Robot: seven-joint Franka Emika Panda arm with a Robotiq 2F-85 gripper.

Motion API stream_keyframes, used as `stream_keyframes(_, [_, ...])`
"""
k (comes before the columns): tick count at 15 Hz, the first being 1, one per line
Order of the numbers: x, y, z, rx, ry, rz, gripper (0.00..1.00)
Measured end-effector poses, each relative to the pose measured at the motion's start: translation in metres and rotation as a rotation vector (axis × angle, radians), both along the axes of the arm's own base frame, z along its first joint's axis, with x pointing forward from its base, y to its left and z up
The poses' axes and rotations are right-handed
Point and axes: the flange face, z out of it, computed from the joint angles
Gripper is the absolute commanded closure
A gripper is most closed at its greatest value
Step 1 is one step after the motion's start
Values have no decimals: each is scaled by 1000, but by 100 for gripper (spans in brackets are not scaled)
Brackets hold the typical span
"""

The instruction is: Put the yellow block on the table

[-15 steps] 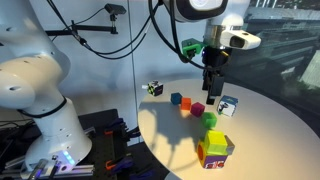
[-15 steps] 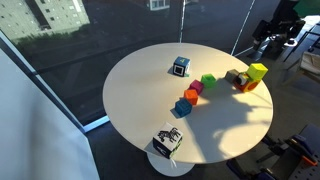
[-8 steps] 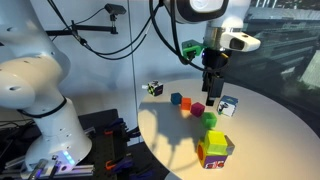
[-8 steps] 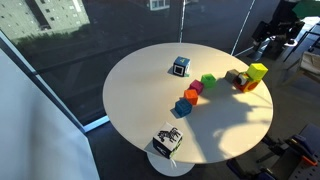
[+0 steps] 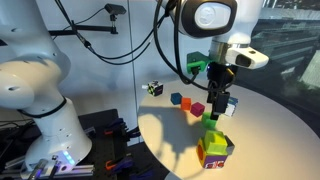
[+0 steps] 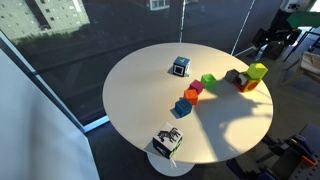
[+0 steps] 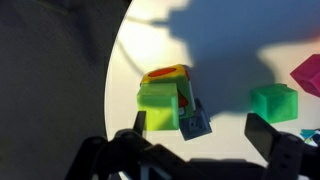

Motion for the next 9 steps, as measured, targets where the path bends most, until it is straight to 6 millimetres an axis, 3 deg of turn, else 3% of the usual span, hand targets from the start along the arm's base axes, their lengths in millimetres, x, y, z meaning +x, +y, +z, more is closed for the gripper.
stream_keyframes(9, [8, -23, -49, -27, -5, -37, 0])
